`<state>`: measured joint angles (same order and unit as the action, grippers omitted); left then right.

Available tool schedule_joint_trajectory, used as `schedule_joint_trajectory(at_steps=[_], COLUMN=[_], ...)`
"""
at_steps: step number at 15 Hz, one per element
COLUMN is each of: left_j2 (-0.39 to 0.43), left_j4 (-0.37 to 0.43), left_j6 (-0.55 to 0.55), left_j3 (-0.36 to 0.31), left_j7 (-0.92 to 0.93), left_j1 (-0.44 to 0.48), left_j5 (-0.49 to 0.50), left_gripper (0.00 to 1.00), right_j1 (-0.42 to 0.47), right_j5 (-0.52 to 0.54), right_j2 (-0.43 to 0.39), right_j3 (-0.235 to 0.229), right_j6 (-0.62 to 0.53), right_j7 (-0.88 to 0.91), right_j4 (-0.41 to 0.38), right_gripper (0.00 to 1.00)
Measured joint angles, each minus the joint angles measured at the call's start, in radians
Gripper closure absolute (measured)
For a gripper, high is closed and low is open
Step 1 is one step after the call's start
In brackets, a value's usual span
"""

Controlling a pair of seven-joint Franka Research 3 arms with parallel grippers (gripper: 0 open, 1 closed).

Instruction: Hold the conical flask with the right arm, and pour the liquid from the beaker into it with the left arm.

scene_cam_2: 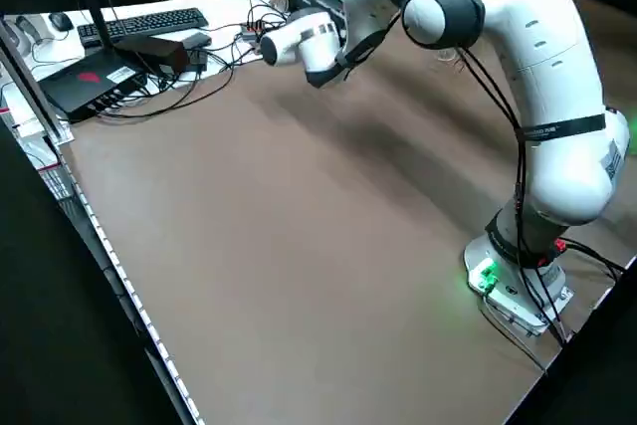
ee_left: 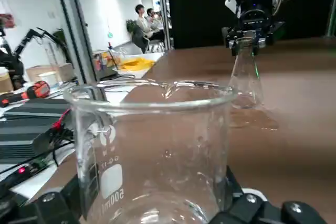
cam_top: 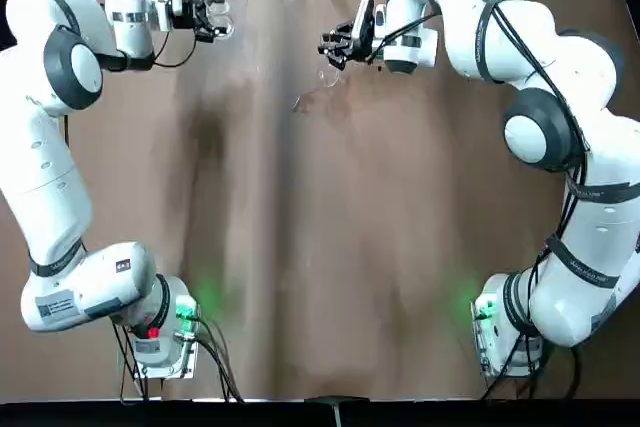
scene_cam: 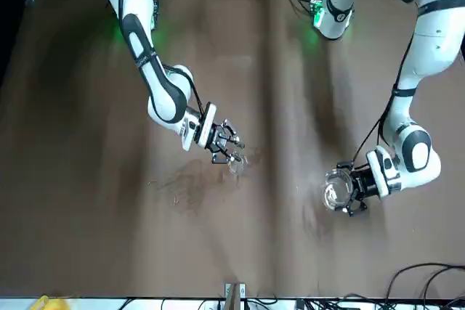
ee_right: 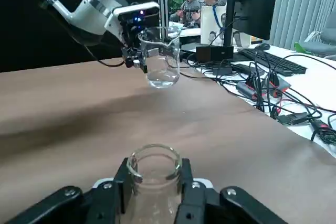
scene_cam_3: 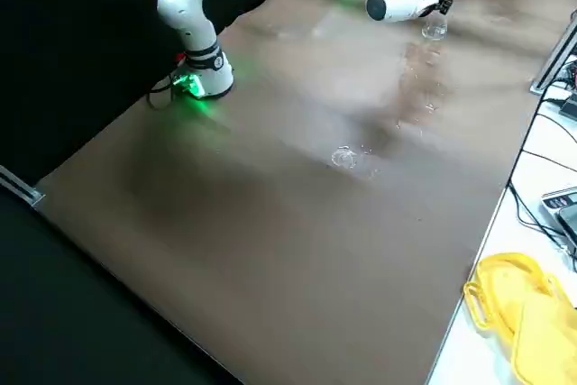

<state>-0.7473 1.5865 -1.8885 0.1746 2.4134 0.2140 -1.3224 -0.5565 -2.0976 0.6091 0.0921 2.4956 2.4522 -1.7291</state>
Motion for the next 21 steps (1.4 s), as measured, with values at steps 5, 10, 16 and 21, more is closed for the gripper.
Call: schedule_joint_trajectory(at_steps=[5,10,16,21], left_j2=[0.064,0.122,0.189,0.229], left_j4=[0.002,0.022,0.068,0.074], left_j6=[-0.051,-0.089,-0.168,-0.220], left_j3=[0.001,-0.001,-0.002,-0.003], left_j7=[-0.108,-0.206,-0.301,-0.457], left_j1=[-0.101,-0.191,-0.283,-0.358], left_j5=[0.089,0.142,0.219,0.317], left_gripper=[0.02,0.02,0.02,0.02], right_j1=[-0.002,-0.007,-0.010,-0.010], right_j5=[-0.009,-0.010,-0.010,-0.013], right_j2=[0.001,0.001,0.009,0.037], right_j3=[0.000,0.000,-0.001,-0.003], right_j6=[0.001,0.001,0.003,0.003], right_j7=[-0.001,-0.001,-0.001,0.000], right_j4=[0.002,0.002,0.002,0.003], right_gripper=[0.61,0.61,0.61,0.61])
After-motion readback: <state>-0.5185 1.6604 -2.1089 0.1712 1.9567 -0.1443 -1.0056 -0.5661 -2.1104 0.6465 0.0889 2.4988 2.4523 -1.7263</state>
